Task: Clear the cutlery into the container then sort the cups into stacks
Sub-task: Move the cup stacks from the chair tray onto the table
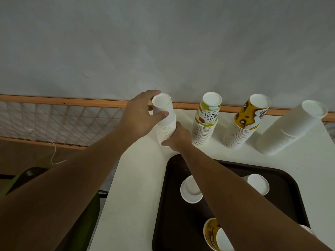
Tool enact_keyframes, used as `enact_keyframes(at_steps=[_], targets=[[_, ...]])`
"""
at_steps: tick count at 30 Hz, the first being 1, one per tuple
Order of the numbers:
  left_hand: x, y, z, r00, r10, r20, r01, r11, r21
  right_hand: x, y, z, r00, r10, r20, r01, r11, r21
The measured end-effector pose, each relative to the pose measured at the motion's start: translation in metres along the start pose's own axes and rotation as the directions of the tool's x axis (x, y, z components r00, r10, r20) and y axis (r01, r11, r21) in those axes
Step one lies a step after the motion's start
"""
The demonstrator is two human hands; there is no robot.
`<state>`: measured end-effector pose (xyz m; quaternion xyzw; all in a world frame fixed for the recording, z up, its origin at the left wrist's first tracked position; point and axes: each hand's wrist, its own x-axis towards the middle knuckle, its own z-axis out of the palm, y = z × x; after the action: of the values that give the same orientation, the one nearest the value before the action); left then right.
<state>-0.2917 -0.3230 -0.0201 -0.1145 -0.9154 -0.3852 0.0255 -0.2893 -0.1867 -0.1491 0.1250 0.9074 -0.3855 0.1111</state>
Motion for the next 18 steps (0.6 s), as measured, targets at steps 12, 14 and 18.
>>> enact_keyframes(at_steps=[12, 14, 18], targets=[[0.006, -0.002, 0.005, 1.0, -0.015, 0.004, 0.015, 0.999, 0.047, -0.005, -0.008, -0.005, 0.999, 0.046, 0.029, -0.048, 0.997, 0.064], [0.004, 0.0, 0.006, 1.0, -0.015, -0.003, 0.015, 1.0, 0.016, -0.01, -0.01, -0.009, 0.999, 0.036, 0.016, -0.037, 0.996, 0.085], [-0.003, 0.01, 0.009, 0.998, -0.068, -0.002, 0.067, 0.996, -0.05, -0.021, -0.007, -0.019, 0.999, 0.027, 0.023, -0.029, 0.993, 0.11]])
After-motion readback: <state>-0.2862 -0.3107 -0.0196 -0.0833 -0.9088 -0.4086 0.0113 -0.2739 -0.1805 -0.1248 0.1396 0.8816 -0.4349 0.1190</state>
